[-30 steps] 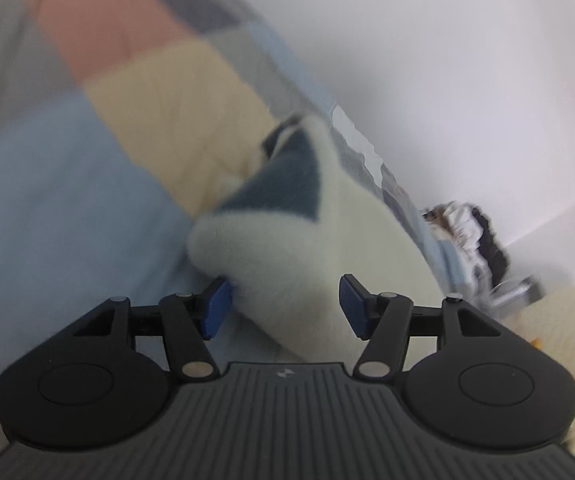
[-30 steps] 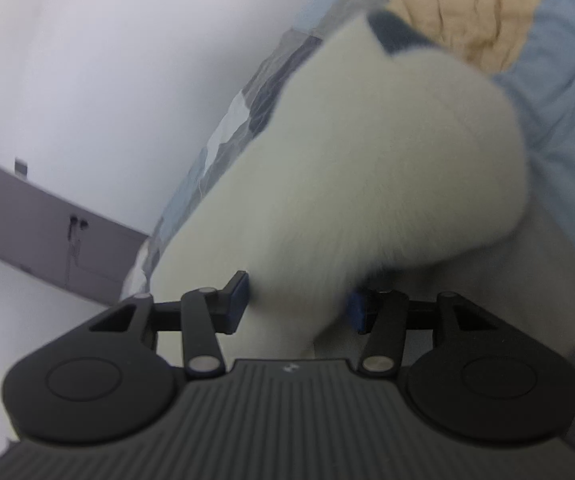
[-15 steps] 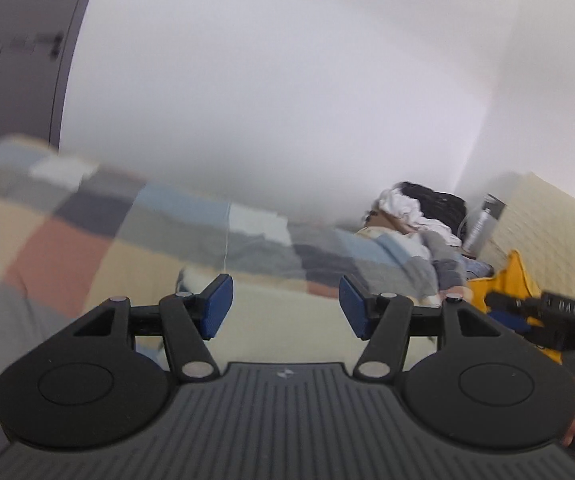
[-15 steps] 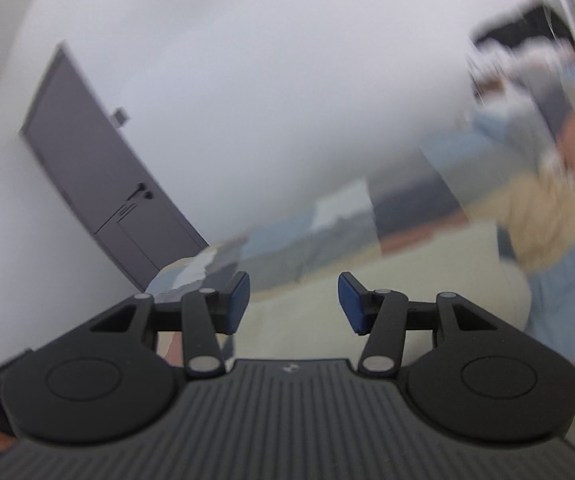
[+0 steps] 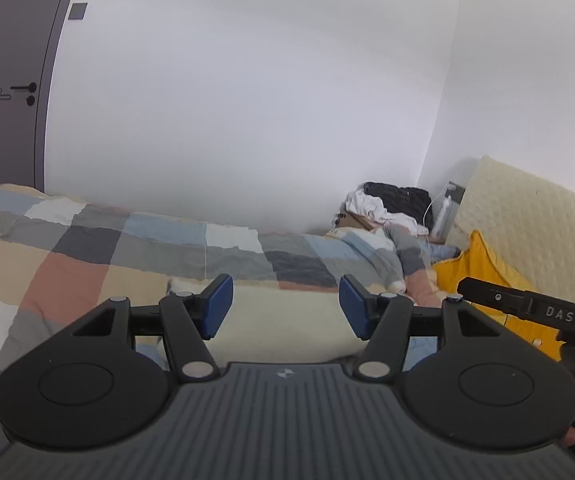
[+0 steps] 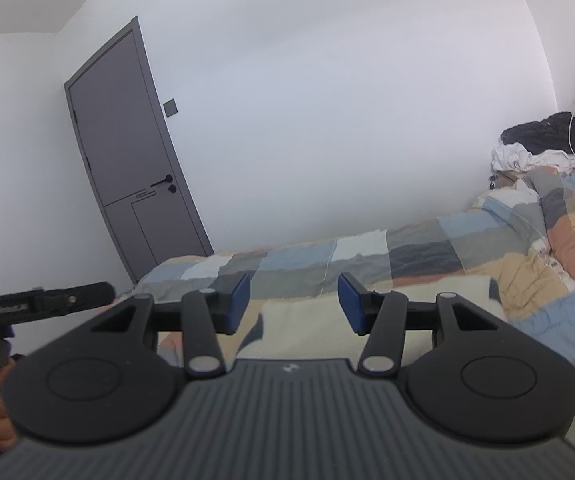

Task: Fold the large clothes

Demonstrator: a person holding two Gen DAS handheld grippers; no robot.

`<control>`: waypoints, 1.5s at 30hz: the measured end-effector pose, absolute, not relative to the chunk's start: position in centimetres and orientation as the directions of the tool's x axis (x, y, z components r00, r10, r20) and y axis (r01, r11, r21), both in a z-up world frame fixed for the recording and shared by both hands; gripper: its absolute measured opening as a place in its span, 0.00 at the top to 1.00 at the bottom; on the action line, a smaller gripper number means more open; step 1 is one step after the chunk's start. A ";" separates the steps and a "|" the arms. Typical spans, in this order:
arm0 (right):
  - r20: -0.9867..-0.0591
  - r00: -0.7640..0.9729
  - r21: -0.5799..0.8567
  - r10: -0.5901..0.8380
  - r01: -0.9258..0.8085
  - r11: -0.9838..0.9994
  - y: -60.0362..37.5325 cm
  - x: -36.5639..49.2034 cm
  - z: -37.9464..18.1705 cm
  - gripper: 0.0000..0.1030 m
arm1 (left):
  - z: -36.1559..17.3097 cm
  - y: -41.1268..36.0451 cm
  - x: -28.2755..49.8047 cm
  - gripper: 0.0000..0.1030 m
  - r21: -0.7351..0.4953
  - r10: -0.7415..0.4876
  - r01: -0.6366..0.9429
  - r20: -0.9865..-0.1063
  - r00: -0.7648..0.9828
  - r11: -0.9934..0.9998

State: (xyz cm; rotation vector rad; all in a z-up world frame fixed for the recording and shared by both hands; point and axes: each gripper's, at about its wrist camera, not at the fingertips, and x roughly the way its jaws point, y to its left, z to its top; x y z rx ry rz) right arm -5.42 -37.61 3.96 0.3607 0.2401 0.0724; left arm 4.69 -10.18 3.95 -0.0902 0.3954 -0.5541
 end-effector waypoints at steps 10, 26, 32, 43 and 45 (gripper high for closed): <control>-0.284 0.954 0.331 0.099 0.000 0.943 -34.9 -8.9 1.1 0.49 | -0.4 -10.0 2.8 0.37 -0.135 -0.473 0.459 -0.390 0.790 0.878; -0.349 0.937 0.303 0.024 0.089 0.949 -33.3 -11.6 -2.3 0.49 | -3.1 -10.4 0.2 0.37 -0.101 -0.457 0.457 -0.404 0.793 0.884; -0.333 0.942 0.303 0.028 0.079 0.950 -33.1 -11.9 -1.7 0.49 | -2.8 -10.9 -0.5 0.30 -0.049 -0.416 0.431 -0.384 0.825 0.901; -0.335 0.942 0.280 0.014 0.086 0.956 -32.9 -12.5 -1.5 0.49 | -2.6 -11.3 -1.5 0.11 -0.064 -0.445 0.457 -0.384 0.809 0.887; -0.332 0.943 0.276 0.011 0.085 0.957 -32.8 -12.6 -1.3 0.34 | -2.6 -11.3 -1.6 0.06 -0.063 -0.444 0.456 -0.384 0.810 0.888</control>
